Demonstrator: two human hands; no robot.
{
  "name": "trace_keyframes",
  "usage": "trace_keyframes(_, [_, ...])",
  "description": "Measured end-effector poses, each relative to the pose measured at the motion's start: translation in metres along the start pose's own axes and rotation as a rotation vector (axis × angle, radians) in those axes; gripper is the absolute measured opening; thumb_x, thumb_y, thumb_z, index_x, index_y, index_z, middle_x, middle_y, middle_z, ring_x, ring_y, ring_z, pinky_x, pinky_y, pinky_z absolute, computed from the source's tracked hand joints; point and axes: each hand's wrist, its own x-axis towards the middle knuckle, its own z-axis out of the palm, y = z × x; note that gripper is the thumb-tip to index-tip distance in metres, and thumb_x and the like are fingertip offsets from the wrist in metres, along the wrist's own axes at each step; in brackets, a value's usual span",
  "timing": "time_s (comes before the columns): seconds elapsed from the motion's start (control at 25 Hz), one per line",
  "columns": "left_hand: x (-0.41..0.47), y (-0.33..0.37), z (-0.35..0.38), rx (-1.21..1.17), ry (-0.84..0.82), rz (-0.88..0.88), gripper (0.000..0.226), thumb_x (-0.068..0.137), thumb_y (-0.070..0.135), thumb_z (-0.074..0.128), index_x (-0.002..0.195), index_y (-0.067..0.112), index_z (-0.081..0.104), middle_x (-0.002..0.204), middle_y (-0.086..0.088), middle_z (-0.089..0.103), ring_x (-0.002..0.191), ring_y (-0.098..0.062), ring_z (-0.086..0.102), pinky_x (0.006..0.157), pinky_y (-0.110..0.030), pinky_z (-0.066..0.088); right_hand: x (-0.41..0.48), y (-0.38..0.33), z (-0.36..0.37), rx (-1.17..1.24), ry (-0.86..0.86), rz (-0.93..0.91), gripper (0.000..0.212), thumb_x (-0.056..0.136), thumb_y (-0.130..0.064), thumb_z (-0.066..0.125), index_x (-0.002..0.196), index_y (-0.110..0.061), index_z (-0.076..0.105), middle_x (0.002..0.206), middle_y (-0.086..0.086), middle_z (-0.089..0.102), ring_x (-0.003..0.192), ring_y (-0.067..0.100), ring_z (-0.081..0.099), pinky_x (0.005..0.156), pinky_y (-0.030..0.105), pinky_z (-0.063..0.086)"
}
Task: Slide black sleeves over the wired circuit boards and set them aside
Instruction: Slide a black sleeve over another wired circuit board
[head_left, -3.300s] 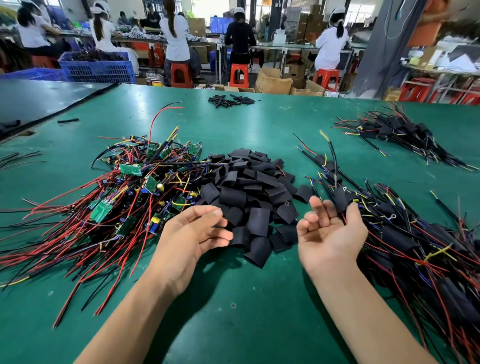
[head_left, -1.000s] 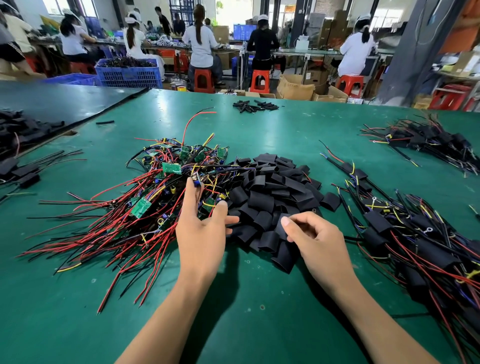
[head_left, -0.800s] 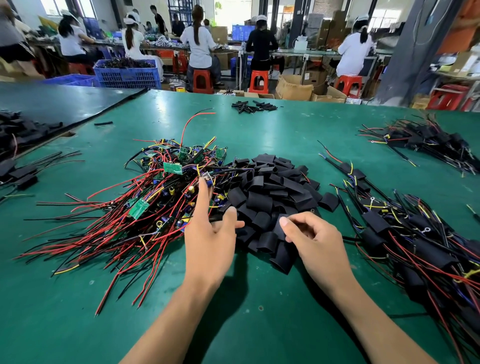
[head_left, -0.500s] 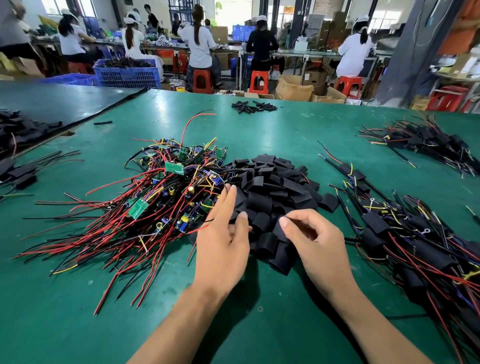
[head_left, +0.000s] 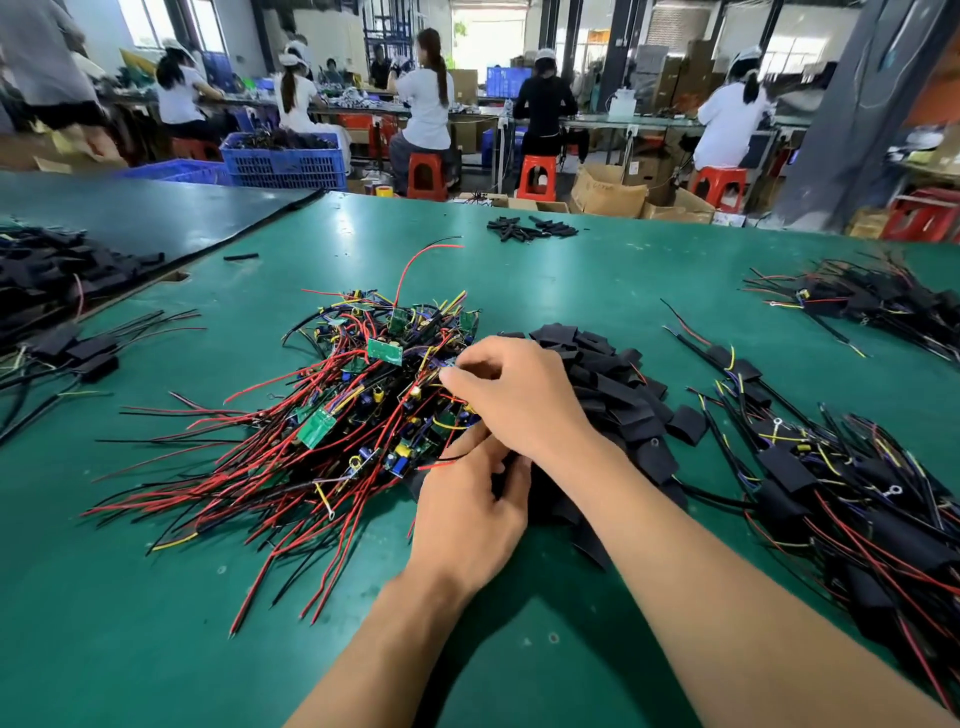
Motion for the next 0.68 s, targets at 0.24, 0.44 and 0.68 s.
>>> trace_keyframes(0.24, [0.009, -0.014, -0.011, 0.104, -0.008, 0.142, 0.053, 0.079, -0.002, 0.037, 0.113, 0.016, 0.073, 0.123, 0.008, 0.067, 0.109, -0.018, 0.059, 0.094, -0.024, 0.046, 0.028, -0.006, 0.001, -0.194, -0.214, -0.028, 0.028, 0.089, -0.044, 0.064, 0.105, -0.023, 0.074, 0.112, 0.001, 0.073, 0.109, 0.024, 0.063, 0.096, 0.040, 0.049])
trace_keyframes(0.44, [0.016, -0.016, -0.017, 0.035, 0.064, -0.014, 0.065, 0.080, -0.006, 0.034, 0.139, 0.006, 0.055, 0.154, -0.009, 0.041, 0.134, -0.023, 0.049, 0.117, -0.026, 0.030, 0.038, -0.014, -0.022, 0.088, 0.008, 0.084, 0.020, 0.086, -0.022, 0.056, 0.076, -0.012, 0.072, 0.066, -0.003, 0.071, 0.065, 0.019, 0.062, 0.062, 0.029, 0.047])
trace_keyframes(0.68, [0.022, -0.020, -0.024, -0.263, 0.193, -0.207, 0.061, 0.096, -0.010, 0.045, 0.151, 0.013, 0.033, 0.149, 0.000, 0.045, 0.113, -0.009, 0.064, 0.099, -0.025, 0.048, 0.027, -0.025, -0.049, 0.656, -0.068, 0.289, 0.013, 0.096, -0.017, 0.053, 0.091, -0.008, 0.061, 0.060, 0.003, 0.066, 0.038, 0.011, 0.045, 0.043, 0.020, 0.032])
